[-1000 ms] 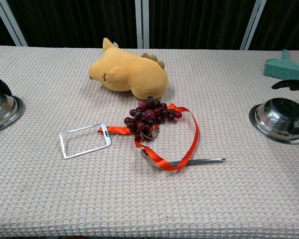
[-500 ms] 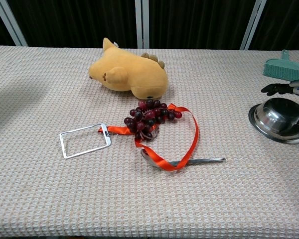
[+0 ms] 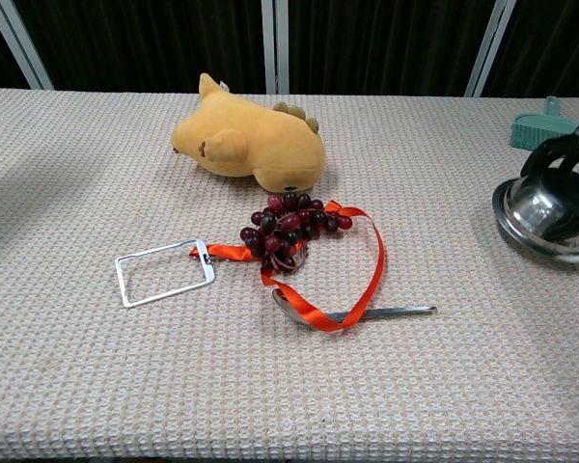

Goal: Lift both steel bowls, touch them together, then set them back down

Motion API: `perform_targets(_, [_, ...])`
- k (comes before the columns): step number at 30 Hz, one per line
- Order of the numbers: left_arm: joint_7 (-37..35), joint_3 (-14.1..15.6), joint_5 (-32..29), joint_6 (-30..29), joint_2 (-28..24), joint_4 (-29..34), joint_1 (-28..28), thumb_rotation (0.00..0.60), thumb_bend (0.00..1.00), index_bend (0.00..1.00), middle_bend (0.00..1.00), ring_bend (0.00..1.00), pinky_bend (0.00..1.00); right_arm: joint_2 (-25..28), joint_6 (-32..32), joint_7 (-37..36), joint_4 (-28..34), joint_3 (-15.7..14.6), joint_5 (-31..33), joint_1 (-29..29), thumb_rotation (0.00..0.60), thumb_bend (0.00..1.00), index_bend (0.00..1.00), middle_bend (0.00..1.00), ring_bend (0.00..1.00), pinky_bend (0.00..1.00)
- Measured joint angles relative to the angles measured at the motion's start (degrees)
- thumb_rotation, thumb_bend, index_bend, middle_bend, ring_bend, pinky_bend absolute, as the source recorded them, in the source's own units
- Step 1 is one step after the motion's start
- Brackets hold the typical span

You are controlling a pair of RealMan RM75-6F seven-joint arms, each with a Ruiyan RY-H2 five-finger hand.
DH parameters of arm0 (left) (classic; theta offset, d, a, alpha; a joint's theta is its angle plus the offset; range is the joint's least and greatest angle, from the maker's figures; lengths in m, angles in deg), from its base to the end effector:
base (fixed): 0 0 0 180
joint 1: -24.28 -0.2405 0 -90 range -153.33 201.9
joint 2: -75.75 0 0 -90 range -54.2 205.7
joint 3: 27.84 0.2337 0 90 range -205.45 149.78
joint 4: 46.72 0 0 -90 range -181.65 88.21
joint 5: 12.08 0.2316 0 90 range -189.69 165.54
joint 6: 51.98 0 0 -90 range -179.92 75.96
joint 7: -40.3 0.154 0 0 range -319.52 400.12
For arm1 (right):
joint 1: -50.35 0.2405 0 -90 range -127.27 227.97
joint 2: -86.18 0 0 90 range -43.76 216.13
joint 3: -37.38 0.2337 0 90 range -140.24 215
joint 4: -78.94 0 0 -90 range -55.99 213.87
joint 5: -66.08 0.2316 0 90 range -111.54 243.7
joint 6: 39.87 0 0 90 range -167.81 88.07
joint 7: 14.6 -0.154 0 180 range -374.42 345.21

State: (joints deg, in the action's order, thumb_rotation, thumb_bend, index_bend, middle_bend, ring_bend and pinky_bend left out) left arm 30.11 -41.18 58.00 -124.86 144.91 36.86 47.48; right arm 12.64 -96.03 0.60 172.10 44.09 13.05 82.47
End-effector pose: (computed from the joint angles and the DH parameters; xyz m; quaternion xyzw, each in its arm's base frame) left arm -0.2679 0.3290 0.1371 -0.5301 -0.4186 -0.4843 0.5562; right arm -0.2377 -0.3134 0.0291 0.6531 -0.4978 0.2881 0.4925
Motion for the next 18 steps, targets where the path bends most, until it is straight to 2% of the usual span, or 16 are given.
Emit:
perform_targets(5, [-7.5,-2.3,1.3,-3.8,1.5,0.8,-0.7,0.600,0.12,0.59,0.56,0.48,0.77,1.3,-5.7,-10.6,2.2,3.0,-6.3,-2.7,0.600,0.33,0.63,0.50,0.47,0.36])
perform_targets(7, [-12.6,-3.5,1.9,-5.0,2.2,1.5,-0.9,0.600,0.14,0.61,0.58,0.50,0.79,1.1,-7.8,-16.2,2.4,4.4,-8.7,-3.4,0.600,0.38,0.63,0.51,0.48,0.38])
perform_targets(10, [-21.7,-5.6,2.9,-7.0,3.9,2.3,-0.8,0.600,0.16,0.64,0.61,0.53,0.81,-0.7,-10.8,-27.1,2.0,6.8,-12.2,-4.2,0.600,0.43,0.63,0.52,0.48,0.38])
perform_targets(12, [-28.5,-7.1,3.9,-8.6,6.0,2.5,-0.3,0.600,0.16,0.64,0.61,0.53,0.81,-3.0,-12.0,-35.3,1.5,8.5,-14.1,-4.1,0.600,0.44,0.63,0.52,0.48,0.38])
perform_targets(18, [-43.6,-9.0,9.3,-9.8,13.8,2.3,3.5,0.600,0.16,0.65,0.61,0.53,0.81,-9.5,-10.8,-58.8,0.0,12.8,-18.0,-1.8,0.600,0.46,0.65,0.52,0.48,0.39])
